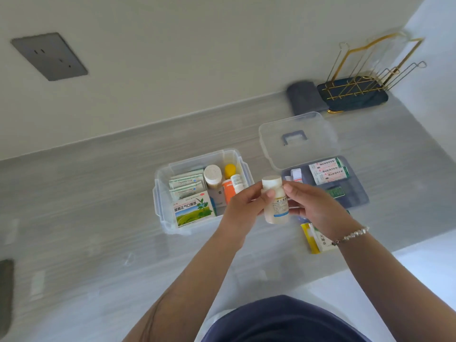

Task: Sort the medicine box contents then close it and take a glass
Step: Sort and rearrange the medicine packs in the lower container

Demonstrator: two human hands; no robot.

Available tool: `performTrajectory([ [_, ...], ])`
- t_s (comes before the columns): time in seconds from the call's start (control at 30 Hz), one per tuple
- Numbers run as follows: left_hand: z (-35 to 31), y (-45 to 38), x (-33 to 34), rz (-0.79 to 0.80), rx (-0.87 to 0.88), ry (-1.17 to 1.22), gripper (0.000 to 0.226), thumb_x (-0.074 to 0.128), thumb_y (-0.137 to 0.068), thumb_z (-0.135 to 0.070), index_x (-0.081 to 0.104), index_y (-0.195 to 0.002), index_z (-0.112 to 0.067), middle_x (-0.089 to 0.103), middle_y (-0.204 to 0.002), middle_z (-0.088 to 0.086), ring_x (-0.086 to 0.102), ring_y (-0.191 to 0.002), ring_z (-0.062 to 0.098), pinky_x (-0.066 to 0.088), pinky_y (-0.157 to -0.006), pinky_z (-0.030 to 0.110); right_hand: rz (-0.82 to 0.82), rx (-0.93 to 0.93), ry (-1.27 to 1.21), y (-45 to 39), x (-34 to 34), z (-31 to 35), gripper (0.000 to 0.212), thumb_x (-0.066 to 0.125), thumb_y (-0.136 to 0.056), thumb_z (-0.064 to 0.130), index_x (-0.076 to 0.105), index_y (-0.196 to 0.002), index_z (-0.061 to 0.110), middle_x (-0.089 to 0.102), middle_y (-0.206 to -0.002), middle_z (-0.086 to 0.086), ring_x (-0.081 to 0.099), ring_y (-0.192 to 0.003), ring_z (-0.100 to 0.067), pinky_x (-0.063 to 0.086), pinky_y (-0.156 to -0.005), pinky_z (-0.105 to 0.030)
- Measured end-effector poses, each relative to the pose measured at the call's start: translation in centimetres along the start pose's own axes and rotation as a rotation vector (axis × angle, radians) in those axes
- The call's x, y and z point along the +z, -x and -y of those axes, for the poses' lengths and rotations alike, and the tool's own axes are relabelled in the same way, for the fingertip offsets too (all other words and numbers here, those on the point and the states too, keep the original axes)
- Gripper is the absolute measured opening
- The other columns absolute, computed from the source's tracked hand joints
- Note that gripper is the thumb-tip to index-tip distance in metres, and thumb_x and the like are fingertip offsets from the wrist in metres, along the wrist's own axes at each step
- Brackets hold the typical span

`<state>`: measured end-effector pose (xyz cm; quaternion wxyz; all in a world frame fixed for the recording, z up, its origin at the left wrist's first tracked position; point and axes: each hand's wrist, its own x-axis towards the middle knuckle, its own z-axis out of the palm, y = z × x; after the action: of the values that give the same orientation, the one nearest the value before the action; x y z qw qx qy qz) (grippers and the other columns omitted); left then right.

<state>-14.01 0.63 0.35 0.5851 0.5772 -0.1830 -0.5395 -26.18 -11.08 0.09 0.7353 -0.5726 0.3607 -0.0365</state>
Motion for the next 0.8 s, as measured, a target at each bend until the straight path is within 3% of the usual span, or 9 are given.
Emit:
performTrajectory([
  [0.1,1.2,-1.1,3.3,-0.048,-0.049,-0.011,0.018,0.054,-0.092,-0.023,0.068,-0.102,-0.029,0.07,-0.108,0.005,0.065,-0.104,0.017,0.052,-0.092,0.029,-0.093,0.025,0.13,1.1,-2.9,-1.3,0.024,0.05,-0.091,0.033,0.065,-0.109,0.028,0.071,-0.09,0.004,0.065,-0.083,-0.01,0.05,-0.071,-0.021],
  [0.2,2.7,-1.9,5.4,-0.119,-0.123,-0.027,0.017,0.055,-0.092,-0.024,0.067,-0.102,-0.028,0.07,-0.108,0.007,0.065,-0.101,0.022,0.051,-0.091,0.035,-0.171,0.048,0.184,1.0,-4.8,-3.2,0.02,0.053,-0.091,0.028,0.067,-0.105,0.03,0.064,-0.073,0.009,0.054,-0.067,-0.006,0.04,-0.06,-0.021],
  [0.4,5.2,-3.0,6.0,-0.122,-0.318,-0.1,0.013,0.05,-0.093,-0.038,0.062,-0.09,-0.04,0.064,-0.102,-0.01,0.058,-0.092,0.009,0.039,-0.091,0.043,-0.132,0.195,0.013,-0.1,-5.6,-6.6,0.031,0.057,-0.089,0.028,0.062,-0.119,0.023,0.067,-0.102,-0.008,0.06,-0.091,-0.019,0.05,-0.075,-0.027],
  [0.57,6.7,-3.7,5.2,-0.023,-0.265,-0.053,0.022,0.044,-0.096,-0.029,0.062,-0.109,-0.032,0.063,-0.113,-0.003,0.059,-0.104,0.013,0.045,-0.09,0.031,-0.144,0.189,-0.071,-0.9,-5.5,-7.7,0.036,0.059,-0.087,0.027,0.06,-0.12,0.015,0.068,-0.102,-0.011,0.064,-0.091,-0.022,0.054,-0.071,-0.021],
  [0.67,7.4,-4.0,5.1,-0.024,-0.199,-0.113,0.036,0.041,-0.098,-0.023,0.049,-0.132,-0.016,0.053,-0.131,0.012,0.049,-0.119,0.021,0.035,-0.106,0.033,-0.183,0.143,-0.058,-1.0,-5.6,-8.4,0.038,0.061,-0.085,0.03,0.062,-0.119,0.012,0.07,-0.1,-0.013,0.067,-0.092,-0.02,0.056,-0.067,-0.016],
  [0.8,8.2,-4.0,4.8,-0.001,-0.201,-0.236,0.044,0.042,-0.097,-0.027,0.038,-0.14,-0.021,0.046,-0.142,0.005,0.042,-0.131,0.021,0.029,-0.114,0.037,-0.196,0.111,-0.041,-1.0,-5.6,-9.0,0.035,0.061,-0.086,0.026,0.063,-0.118,0.012,0.069,-0.094,-0.002,0.066,-0.091,-0.01,0.055,-0.077,-0.016],
])
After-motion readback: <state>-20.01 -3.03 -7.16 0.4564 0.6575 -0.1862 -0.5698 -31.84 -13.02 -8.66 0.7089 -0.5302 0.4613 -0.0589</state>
